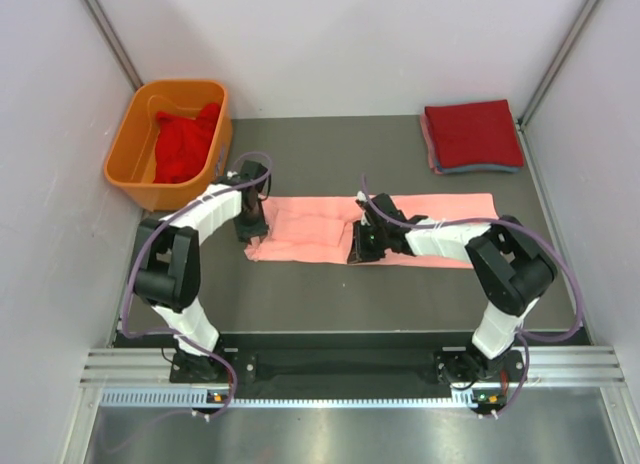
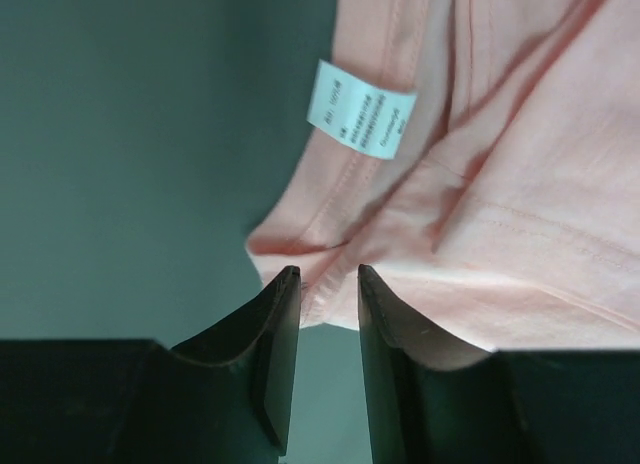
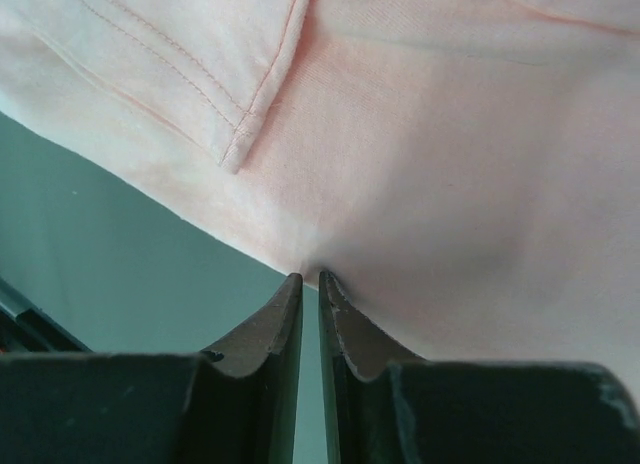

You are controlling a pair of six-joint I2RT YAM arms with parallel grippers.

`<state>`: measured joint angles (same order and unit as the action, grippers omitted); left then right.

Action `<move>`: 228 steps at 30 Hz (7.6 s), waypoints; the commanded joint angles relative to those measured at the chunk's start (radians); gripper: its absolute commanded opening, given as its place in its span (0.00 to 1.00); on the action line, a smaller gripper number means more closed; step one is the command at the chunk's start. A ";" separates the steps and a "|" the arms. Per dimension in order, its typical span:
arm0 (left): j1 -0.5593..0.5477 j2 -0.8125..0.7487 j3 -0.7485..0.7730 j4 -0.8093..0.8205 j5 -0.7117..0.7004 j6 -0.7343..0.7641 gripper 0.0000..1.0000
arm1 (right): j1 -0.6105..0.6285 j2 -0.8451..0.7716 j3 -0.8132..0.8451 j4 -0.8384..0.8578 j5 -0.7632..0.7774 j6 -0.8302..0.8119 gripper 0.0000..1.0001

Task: Fold and stack the t-shirts
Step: Fold the tshirt

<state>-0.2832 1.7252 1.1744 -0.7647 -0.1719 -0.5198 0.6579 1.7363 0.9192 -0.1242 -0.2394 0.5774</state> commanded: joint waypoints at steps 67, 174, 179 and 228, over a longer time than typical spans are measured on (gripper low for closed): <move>0.067 0.990 1.286 0.789 0.259 -0.023 0.09 | -0.023 -0.307 0.267 -0.339 0.440 -0.014 0.22; -0.965 0.606 0.616 0.489 -0.160 -0.937 0.39 | -0.103 -1.339 0.300 -0.847 0.683 0.036 0.26; -0.984 0.622 0.622 0.473 -0.159 -0.970 0.38 | -0.103 -1.344 0.303 -0.851 0.692 0.027 0.26; -1.037 0.358 0.197 0.519 -0.164 -0.833 0.00 | -0.095 -1.362 0.262 -0.824 0.675 0.055 0.27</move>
<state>-1.3087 2.1250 1.4109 -0.1524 -0.3271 -1.3842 0.5610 0.3611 1.1923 -0.9802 0.4469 0.6304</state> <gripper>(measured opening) 0.011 0.266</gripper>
